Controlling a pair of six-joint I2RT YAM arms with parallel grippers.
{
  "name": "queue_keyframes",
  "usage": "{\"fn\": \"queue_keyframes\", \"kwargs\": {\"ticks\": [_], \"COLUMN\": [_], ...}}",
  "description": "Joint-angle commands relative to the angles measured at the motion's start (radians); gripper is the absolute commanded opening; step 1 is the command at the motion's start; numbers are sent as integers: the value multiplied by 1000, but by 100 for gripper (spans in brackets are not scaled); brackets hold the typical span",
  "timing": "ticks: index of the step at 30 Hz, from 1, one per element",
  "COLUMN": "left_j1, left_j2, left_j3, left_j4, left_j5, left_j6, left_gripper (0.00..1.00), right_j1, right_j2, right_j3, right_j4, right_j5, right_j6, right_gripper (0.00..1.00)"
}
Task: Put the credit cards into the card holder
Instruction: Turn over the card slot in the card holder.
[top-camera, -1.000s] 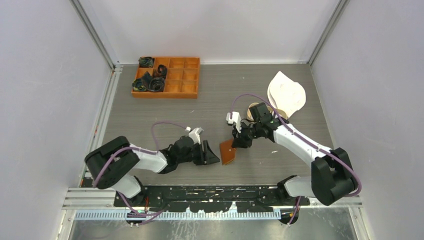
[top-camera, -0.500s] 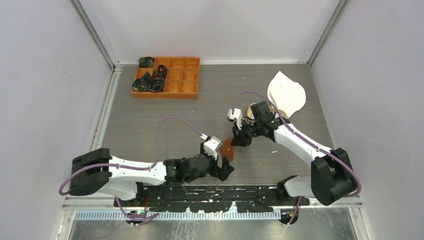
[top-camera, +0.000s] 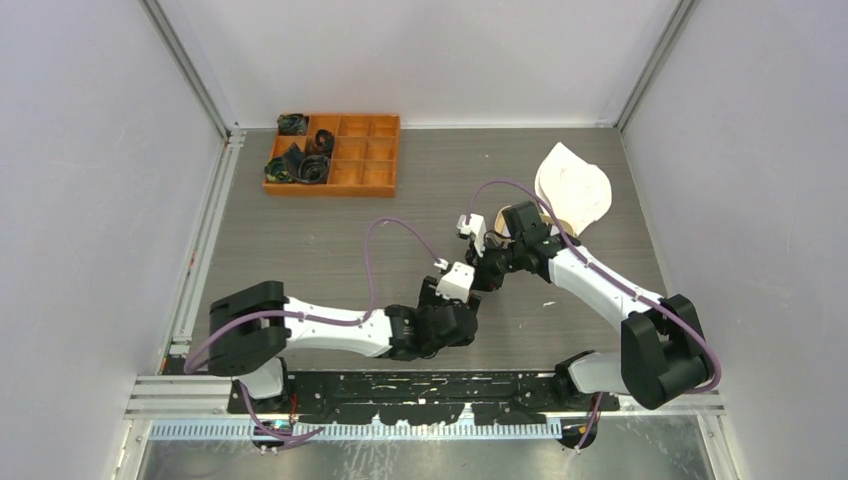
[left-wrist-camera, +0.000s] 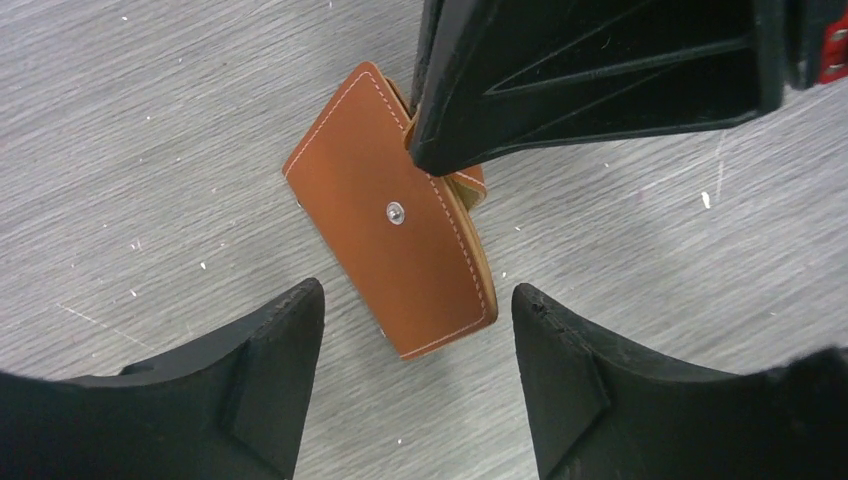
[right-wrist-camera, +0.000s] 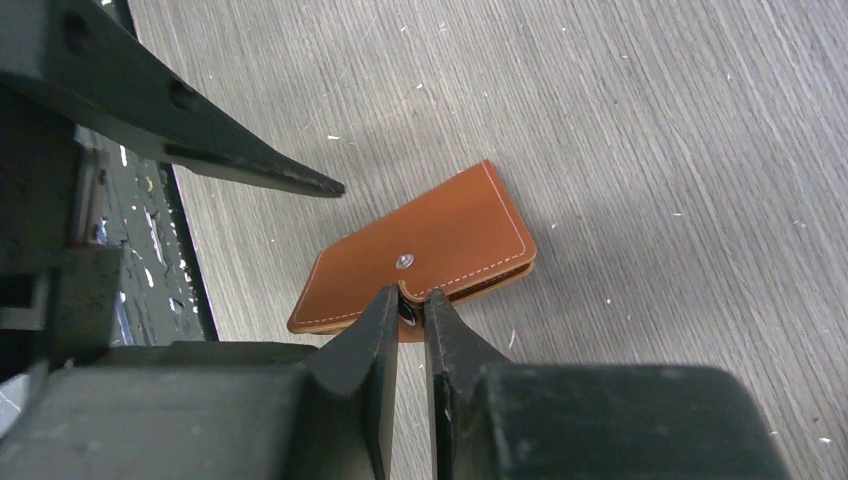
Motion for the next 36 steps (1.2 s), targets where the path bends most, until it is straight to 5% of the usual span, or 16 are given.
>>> {"fn": "queue_keyframes", "kwargs": {"ticks": [1, 8, 21, 36], "left_j1": [-2, 2, 93, 164], "left_j2": [62, 55, -100, -135], "left_j3": [97, 93, -98, -130], "left_j4": [-68, -88, 131, 220], "left_j5": [-74, -85, 135, 312], "left_j6": [-14, -37, -25, 48], "left_gripper": [68, 46, 49, 52], "right_j1": [-5, -6, -7, -6], "right_j2": [-3, -11, -6, -2], "right_j3": [22, 22, 24, 24], "right_j4": [35, 34, 15, -1], "right_j5": [-34, -29, -39, -54], "right_j6": [15, 17, -2, -19], "right_gripper": [1, 1, 1, 1]}}
